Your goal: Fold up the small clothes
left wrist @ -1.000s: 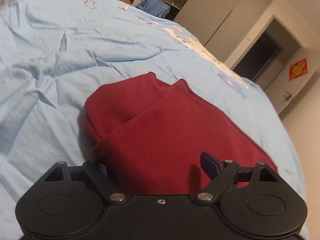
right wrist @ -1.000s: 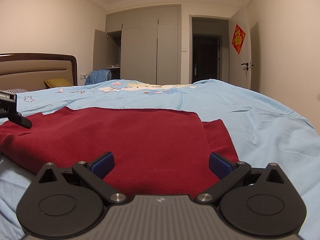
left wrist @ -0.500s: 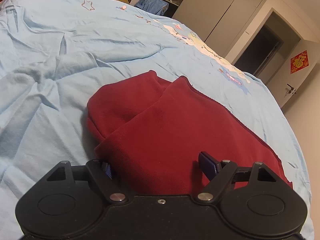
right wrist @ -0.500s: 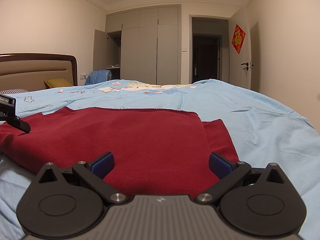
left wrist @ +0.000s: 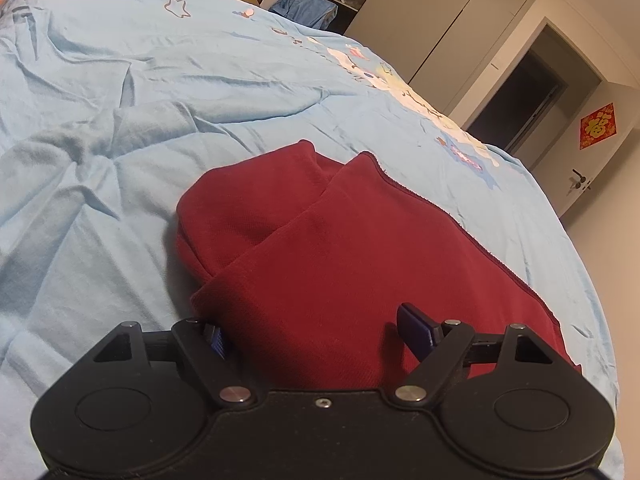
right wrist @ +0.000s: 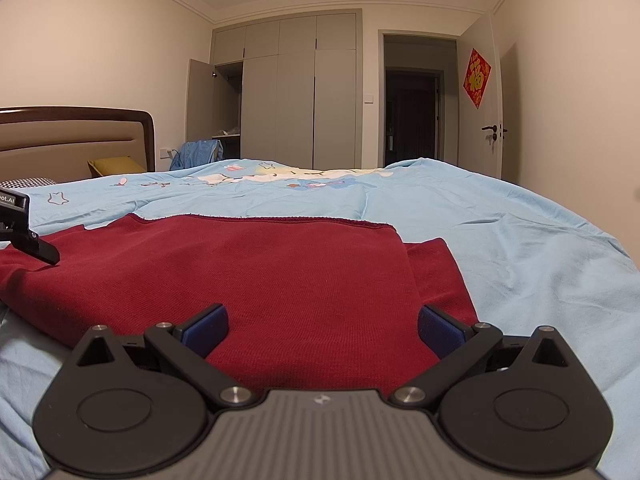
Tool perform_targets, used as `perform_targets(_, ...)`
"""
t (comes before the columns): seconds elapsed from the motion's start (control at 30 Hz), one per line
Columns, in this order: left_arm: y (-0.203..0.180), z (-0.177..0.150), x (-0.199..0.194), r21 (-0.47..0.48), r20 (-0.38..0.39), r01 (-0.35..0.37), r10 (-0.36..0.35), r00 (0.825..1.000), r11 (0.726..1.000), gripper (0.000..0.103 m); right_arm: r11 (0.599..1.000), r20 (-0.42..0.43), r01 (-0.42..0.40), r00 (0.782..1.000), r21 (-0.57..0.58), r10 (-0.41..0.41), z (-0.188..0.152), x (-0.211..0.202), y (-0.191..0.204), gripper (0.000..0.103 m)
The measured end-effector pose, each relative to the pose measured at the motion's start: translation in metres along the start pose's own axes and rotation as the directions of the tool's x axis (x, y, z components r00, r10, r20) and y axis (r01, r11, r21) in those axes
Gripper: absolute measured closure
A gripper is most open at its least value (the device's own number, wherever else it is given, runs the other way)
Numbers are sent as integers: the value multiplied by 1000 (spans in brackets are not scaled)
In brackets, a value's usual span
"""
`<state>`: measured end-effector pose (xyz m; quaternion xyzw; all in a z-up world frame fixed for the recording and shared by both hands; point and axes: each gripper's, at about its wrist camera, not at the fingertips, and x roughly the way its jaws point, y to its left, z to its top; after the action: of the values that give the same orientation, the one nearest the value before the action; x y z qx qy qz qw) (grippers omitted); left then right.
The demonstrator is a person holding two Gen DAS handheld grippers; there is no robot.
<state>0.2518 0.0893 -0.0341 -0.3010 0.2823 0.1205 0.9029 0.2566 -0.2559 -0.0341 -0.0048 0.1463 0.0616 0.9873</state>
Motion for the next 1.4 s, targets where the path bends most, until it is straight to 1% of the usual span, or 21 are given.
perform_targets(0.43, 3, 1, -1, -16, -6, 10, -10, 1000, 1000, 20, 1000, 0, 0, 1000, 0, 0, 0, 0, 0, 0)
perform_targets(0.57, 8, 8, -2, -49, -15, 20, -21, 1000, 999, 20, 1000, 0, 0, 1000, 0, 0, 0, 0, 0, 0)
perform_targets(0.67, 12, 11, -4, -67, -12, 15, -16, 1000, 998, 21, 1000, 0, 0, 1000, 0, 0, 0, 0, 0, 0)
perform_targets(0.77, 11, 12, -6, -61, -11, 4, -5, 1000, 998, 23, 1000, 0, -1, 1000, 0, 1, 0, 0, 0, 0)
perform_targets(1.23, 6, 16, -9, -44, -23, -23, 22, 999, 999, 23, 1000, 0, -1, 1000, 1, 1, 0, 1, 0, 0)
perform_targets(1.4, 5, 19, -11, -29, -16, -41, 41, 999, 999, 30, 1000, -1, -1, 1000, 2, 1, -1, 1, 0, 0)
